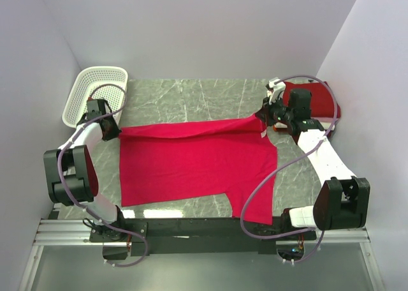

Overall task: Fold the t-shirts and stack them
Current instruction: Fold the tshirt

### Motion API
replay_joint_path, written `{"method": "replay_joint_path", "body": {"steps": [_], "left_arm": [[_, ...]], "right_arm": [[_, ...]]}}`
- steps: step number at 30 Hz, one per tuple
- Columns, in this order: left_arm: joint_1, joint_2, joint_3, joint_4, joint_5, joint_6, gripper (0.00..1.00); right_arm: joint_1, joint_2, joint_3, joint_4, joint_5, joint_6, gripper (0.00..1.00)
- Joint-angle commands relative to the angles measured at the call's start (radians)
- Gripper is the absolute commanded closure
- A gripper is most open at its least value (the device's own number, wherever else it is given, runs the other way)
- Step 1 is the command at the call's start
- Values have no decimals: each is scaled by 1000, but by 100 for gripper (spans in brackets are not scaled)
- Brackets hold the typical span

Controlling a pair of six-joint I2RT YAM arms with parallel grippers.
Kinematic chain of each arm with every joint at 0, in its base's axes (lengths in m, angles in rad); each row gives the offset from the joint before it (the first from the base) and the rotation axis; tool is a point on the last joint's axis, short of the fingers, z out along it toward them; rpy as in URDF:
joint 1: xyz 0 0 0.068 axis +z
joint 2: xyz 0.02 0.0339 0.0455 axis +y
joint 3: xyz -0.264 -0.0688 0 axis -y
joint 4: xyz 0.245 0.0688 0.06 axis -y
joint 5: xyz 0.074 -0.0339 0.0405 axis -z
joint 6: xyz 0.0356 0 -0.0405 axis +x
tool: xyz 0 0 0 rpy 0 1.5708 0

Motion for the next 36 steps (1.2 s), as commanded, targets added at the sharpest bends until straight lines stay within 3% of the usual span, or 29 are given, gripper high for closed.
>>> {"method": "replay_joint_path", "body": {"steps": [1,9,11,13,16,20,23,36], "left_arm": [[1,-30,-2,-12,19,21,100],[-1,-37,-12,-40,20,19,99],[-1,-34,-12,-46,19,18,94],[-1,-34,-8,-66,17,18,86],[1,-97,-20,-80,17,16,55],[1,-307,-58,-52,17,13,34],[1,-462,-91,-28,23,16,27],[-2,-678,-209,-12,114,22,27]], "right_arm": [[-10,-16,5,13,13,-9,100],[-13,-17,4,10,9,-10,100],[-12,-17,4,10,8,-10,100],[-13,-16,5,8,8,-10,100],[-13,-14,7,4,5,-10,100],[-12,-5,8,-2,5,-15,100],[-12,6,13,-11,8,-24,100],[-13,-11,-25,-84,5,-119,100]]}}
